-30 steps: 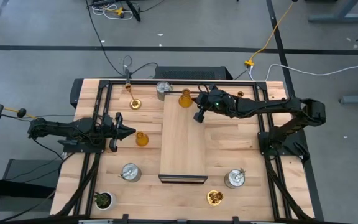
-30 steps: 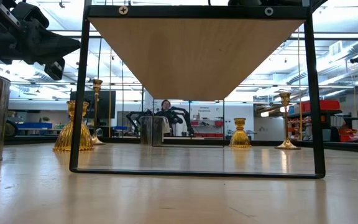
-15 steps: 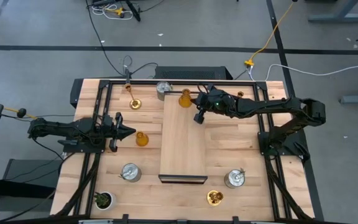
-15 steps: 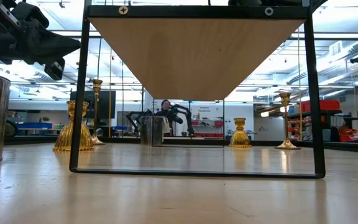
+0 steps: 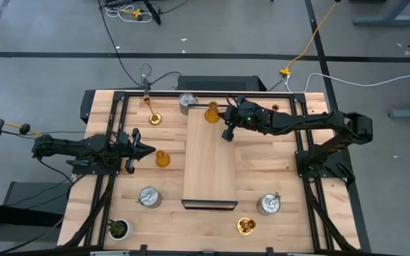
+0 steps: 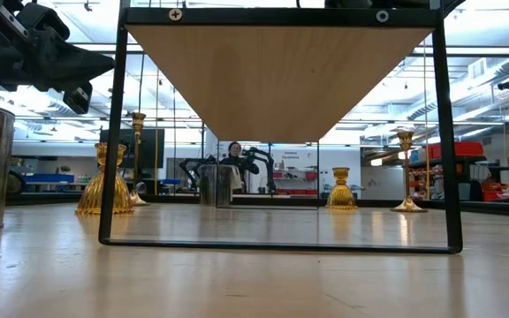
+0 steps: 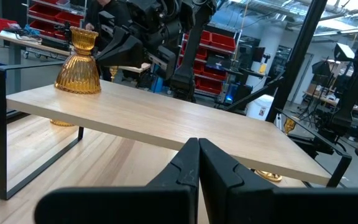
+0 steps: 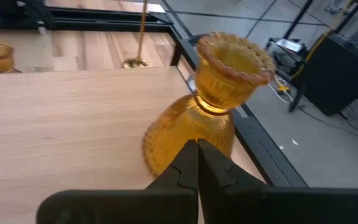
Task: Pick & Place candle stick holders
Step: Put the bottom right glass candle holder on the shelf
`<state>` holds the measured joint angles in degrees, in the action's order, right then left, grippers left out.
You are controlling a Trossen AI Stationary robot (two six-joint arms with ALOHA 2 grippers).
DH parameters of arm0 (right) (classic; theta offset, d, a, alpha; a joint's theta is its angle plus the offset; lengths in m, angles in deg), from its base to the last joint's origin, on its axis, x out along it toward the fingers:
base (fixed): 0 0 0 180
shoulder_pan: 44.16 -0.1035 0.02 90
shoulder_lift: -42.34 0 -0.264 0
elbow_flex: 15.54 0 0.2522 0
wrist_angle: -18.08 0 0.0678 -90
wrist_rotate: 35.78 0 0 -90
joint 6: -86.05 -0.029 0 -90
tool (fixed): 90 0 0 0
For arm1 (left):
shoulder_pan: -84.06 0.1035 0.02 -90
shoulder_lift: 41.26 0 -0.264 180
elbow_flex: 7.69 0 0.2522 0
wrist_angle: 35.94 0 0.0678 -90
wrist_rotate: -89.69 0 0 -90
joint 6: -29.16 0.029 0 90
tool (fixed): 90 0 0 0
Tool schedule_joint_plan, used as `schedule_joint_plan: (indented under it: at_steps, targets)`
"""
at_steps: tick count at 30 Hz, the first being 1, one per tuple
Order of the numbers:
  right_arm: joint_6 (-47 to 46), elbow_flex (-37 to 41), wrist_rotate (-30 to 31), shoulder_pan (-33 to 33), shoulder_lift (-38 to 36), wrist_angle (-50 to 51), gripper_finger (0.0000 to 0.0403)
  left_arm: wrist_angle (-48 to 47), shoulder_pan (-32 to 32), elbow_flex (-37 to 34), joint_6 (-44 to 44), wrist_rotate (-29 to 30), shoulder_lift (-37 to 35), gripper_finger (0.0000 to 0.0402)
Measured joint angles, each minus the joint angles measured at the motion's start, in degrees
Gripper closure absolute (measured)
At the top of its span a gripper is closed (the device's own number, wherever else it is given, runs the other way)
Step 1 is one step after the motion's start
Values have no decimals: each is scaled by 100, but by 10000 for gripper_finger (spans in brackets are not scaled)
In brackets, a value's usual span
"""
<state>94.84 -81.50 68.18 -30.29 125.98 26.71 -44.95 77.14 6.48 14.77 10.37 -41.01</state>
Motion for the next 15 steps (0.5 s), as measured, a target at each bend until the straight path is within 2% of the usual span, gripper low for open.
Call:
schedule_joint_plan:
  at_steps: [6,11,15]
  targets:
    - [-23,0,-73,-5,0,-28,403,0,0,-1,0,0,1,392]
    - [-235,0,409,-22,0,0,403,0,0,0,0,0,0,392]
    - [-233,-2,442,-16,94,7,403,0,-2,-1,1,0,0,392]
